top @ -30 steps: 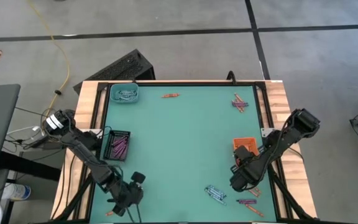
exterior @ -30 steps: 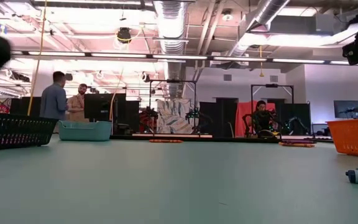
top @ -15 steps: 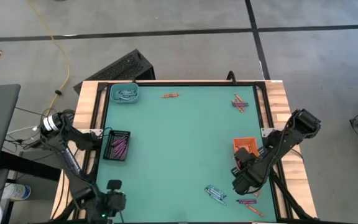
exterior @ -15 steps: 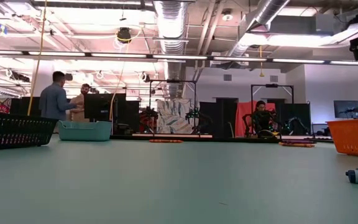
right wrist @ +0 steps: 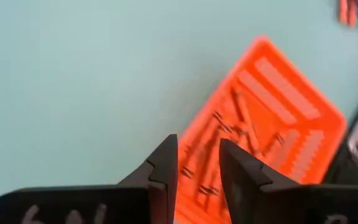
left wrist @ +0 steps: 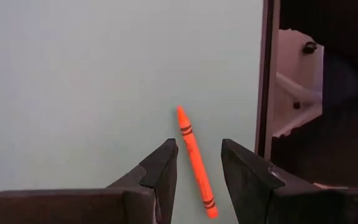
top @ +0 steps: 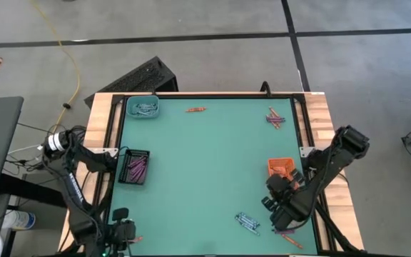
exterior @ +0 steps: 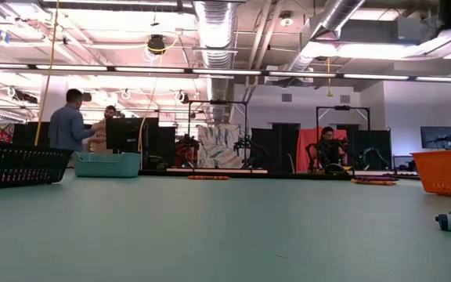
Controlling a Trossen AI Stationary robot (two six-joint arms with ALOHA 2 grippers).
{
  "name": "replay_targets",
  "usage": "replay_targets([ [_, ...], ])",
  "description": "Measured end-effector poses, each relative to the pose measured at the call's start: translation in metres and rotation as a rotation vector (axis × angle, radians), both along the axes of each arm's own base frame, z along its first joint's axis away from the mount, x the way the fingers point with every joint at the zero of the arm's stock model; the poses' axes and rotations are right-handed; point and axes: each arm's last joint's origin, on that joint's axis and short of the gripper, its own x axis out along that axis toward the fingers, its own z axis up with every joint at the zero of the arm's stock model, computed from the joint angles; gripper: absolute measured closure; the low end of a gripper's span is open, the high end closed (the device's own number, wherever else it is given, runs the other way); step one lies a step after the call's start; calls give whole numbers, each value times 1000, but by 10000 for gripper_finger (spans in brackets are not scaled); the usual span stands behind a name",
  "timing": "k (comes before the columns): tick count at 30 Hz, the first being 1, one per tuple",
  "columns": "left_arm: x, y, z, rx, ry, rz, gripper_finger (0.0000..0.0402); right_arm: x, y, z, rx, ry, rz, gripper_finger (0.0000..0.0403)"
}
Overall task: Sort crayons
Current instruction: Put the orange crayon into the orange bin
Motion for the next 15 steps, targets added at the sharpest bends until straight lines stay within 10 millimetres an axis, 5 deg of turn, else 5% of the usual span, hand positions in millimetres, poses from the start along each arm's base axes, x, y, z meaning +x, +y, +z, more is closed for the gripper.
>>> replay_targets([
  [8, -1, -9, -30, 122, 61, -68, 288, 11, 20, 29, -31, -166, 201, 290],
  [15, 3, -24, -28, 177, 42, -83, 288, 23, 35, 48, -27, -287, 343, 290],
])
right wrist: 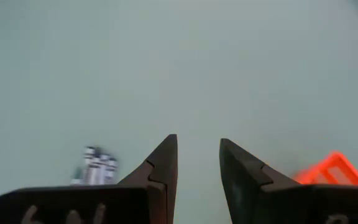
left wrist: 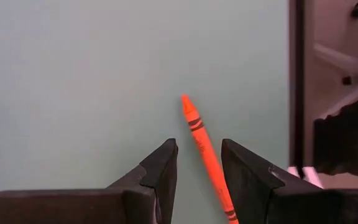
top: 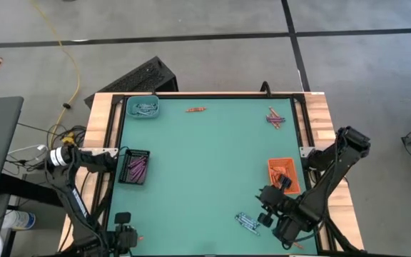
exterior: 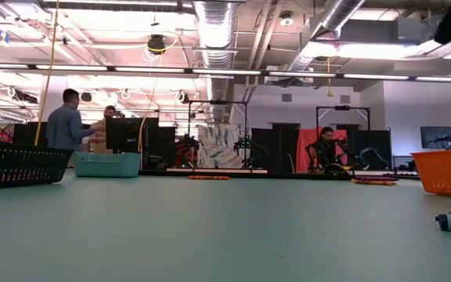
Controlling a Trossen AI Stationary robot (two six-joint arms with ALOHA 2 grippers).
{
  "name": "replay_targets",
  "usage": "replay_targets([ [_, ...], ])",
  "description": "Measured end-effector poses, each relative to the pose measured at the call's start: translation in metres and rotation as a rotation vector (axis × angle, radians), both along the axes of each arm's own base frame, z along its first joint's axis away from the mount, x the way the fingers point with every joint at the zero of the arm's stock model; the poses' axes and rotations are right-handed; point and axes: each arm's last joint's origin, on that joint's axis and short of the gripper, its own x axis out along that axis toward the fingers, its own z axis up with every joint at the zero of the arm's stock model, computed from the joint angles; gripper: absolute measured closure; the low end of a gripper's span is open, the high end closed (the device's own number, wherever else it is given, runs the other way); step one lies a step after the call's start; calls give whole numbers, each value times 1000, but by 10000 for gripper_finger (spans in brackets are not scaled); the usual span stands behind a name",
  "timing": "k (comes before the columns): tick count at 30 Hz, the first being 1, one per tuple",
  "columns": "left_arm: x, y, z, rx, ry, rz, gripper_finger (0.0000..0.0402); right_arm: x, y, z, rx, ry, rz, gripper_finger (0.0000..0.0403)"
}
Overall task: Sort crayons
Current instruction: Put the orange crayon into the orange bin
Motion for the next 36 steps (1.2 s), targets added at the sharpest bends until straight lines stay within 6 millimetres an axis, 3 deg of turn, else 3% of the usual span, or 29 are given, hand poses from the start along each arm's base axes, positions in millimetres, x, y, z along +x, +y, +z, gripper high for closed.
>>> replay_targets([
  [3, 0, -6, 2, -12, -15, 2, 288, 6, 2, 3, 8, -20, 36, 290],
  [10, -2, -14, -24, 6, 65, 16, 288, 14, 4, 5, 19, -46, 81, 290],
  [16, -6, -16, -25, 59, 69, 73, 290, 14, 5, 5, 22, -49, 83, 290],
  [26, -6, -17, -22, 78, 54, 74, 390, 15, 6, 5, 22, -60, 85, 290],
  [36, -2, -16, -21, 123, -42, 60, 400, 22, 14, 9, 21, -100, 188, 290],
])
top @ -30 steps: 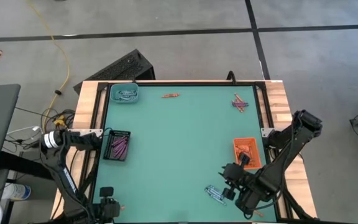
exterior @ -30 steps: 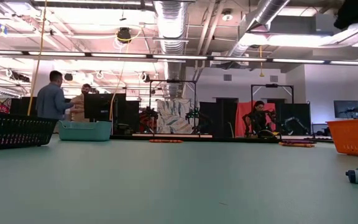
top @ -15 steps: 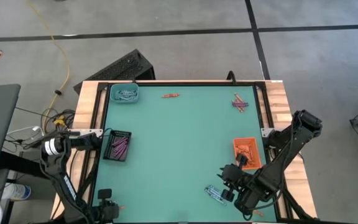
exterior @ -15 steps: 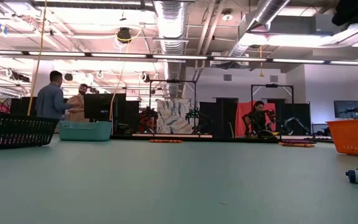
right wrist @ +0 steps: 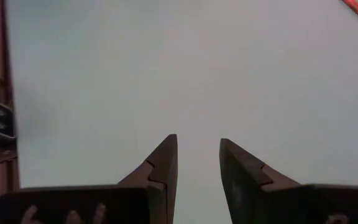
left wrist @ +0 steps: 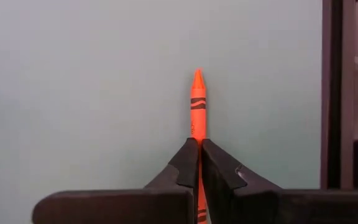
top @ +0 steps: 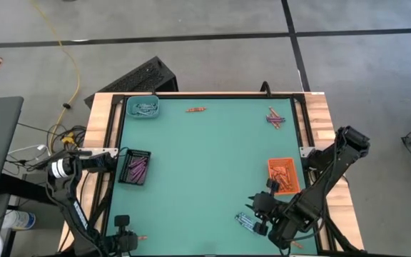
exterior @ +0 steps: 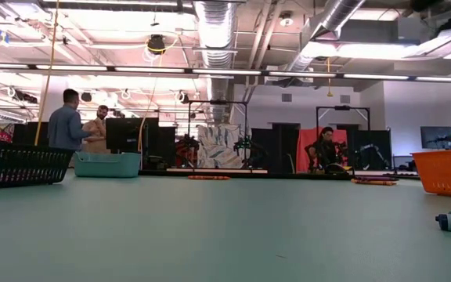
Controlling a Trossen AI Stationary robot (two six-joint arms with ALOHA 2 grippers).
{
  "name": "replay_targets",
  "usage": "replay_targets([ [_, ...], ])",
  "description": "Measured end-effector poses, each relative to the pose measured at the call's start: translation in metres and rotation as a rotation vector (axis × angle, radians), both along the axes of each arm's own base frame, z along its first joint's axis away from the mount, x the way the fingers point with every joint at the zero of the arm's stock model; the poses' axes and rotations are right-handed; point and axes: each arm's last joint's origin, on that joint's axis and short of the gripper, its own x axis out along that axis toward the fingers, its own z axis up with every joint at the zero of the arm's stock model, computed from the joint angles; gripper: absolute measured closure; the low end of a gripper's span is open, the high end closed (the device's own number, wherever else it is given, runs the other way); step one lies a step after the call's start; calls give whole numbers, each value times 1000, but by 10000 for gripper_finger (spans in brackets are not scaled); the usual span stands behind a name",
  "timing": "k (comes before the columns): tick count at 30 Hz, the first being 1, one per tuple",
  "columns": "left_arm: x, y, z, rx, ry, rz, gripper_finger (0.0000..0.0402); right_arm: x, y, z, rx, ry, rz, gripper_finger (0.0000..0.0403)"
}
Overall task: Sort crayons
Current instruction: Put the orange crayon into the orange bin
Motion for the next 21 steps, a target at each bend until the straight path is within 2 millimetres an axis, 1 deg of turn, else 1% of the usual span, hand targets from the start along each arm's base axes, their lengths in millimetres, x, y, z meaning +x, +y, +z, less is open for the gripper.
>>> replay_targets([
  [7, 17, 3, 6, 75, -110, -36, 400, 7, 8, 3, -6, -46, 89, 290],
  [10, 24, 6, 9, 103, -91, -45, 400, 12, 11, 2, -12, -61, 117, 290],
  [13, 25, 9, 14, 135, -47, -29, 401, 13, 10, 2, -10, -66, 115, 290],
  [15, 23, 11, 21, 176, -37, -2, 399, 14, 9, 2, -11, -65, 112, 290],
  [18, 20, 11, 39, 250, -71, 30, 387, 15, 9, 2, -19, -64, 120, 290],
  [21, 20, 8, 52, 264, -89, 17, 372, 16, 8, 2, -21, -64, 114, 290],
])
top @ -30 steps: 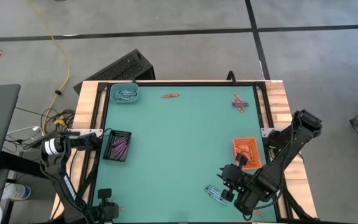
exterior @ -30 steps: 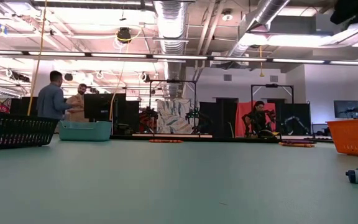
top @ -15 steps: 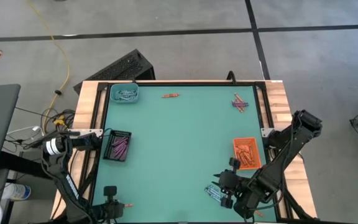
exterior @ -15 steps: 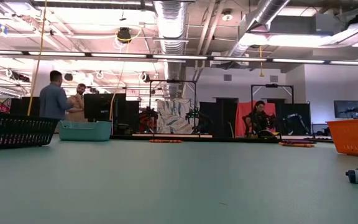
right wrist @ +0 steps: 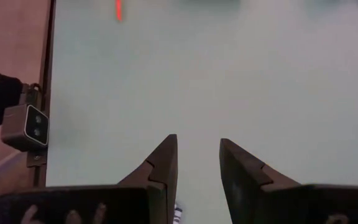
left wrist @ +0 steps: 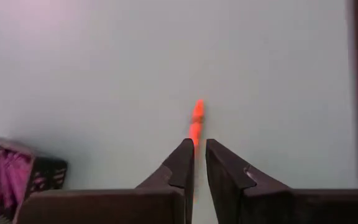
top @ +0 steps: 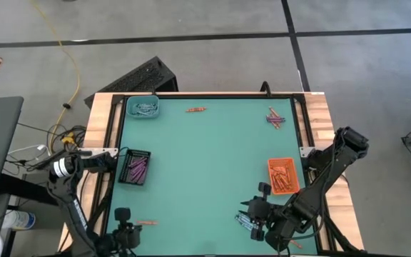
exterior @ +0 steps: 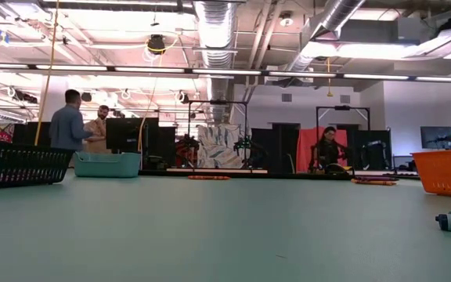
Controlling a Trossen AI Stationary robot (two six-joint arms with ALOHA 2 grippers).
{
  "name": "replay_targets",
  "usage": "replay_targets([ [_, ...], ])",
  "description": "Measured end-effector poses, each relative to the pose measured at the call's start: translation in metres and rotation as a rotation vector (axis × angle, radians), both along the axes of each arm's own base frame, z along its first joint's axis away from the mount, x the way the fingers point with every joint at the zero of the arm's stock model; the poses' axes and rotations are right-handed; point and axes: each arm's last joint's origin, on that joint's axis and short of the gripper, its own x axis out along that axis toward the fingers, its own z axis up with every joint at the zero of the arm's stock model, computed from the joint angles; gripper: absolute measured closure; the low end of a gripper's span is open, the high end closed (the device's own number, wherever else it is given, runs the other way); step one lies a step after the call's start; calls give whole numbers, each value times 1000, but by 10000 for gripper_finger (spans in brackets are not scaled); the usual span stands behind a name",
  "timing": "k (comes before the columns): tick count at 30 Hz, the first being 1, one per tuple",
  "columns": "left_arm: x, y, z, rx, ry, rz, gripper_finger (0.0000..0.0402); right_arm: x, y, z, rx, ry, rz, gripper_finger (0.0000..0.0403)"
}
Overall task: Sort crayons
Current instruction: Put the orange crayon into the orange bin
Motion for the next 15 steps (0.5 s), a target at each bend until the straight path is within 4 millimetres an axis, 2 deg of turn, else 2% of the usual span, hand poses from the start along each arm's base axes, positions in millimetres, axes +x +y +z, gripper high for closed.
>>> replay_targets([
  [6, 6, 3, 2, 23, -11, 13, 375, 2, 0, 1, -6, -7, 9, 290],
  [9, 6, 9, -5, 62, -8, 10, 364, 4, -1, 1, -4, -16, 10, 290],
  [15, 10, 36, -33, 160, 62, 73, 269, 5, -2, 2, -4, -20, 8, 290],
])
